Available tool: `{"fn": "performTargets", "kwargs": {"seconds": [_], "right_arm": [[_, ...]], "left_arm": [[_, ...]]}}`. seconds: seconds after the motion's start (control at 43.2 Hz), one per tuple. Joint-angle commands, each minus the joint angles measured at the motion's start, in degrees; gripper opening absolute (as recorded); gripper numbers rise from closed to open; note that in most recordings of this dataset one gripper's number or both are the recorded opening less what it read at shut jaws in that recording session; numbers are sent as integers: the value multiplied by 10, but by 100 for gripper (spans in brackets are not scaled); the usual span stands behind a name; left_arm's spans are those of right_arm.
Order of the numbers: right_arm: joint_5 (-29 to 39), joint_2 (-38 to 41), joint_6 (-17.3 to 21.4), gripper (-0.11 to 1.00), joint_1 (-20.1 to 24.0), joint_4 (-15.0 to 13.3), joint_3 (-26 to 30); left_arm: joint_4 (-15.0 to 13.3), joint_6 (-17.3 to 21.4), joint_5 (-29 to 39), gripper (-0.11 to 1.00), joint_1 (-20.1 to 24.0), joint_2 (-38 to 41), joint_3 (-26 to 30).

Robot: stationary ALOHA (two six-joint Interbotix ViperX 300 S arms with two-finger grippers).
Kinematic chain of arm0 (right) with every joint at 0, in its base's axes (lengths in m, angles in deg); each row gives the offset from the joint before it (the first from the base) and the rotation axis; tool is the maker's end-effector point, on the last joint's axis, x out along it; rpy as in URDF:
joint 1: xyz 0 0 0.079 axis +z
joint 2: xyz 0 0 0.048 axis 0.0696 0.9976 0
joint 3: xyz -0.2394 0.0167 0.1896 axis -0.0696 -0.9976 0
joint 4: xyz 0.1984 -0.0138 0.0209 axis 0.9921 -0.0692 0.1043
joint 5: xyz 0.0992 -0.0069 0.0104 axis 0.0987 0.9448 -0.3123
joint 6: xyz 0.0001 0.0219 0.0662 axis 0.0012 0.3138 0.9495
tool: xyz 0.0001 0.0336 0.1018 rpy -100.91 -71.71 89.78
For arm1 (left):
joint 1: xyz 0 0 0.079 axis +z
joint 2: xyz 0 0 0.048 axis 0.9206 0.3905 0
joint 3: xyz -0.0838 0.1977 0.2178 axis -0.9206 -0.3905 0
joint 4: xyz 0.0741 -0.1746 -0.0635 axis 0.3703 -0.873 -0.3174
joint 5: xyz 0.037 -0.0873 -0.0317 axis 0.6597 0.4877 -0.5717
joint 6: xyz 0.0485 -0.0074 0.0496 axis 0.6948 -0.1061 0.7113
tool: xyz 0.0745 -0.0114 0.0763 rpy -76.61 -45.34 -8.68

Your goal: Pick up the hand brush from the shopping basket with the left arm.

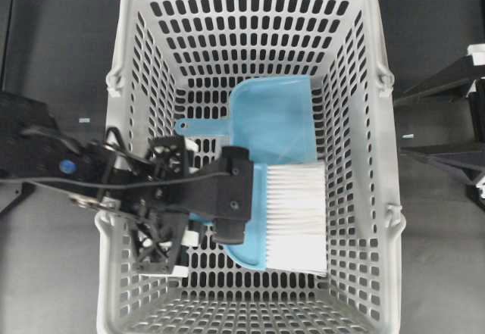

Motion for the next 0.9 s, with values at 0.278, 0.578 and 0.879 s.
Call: {"fn": "performTargets", "kwargs": {"seconds": [0.278,0.578,0.879], "right_arm": [[-29,2,2,73,1,3,-8],[-32,2,2,73,1,3,-9],[-31,1,2,73,1,3,-9]], "left_arm": [[3,2,200,25,26,-11,207],[3,4,211,25,27,11,221],[4,5,211,25,26,11,221]]}}
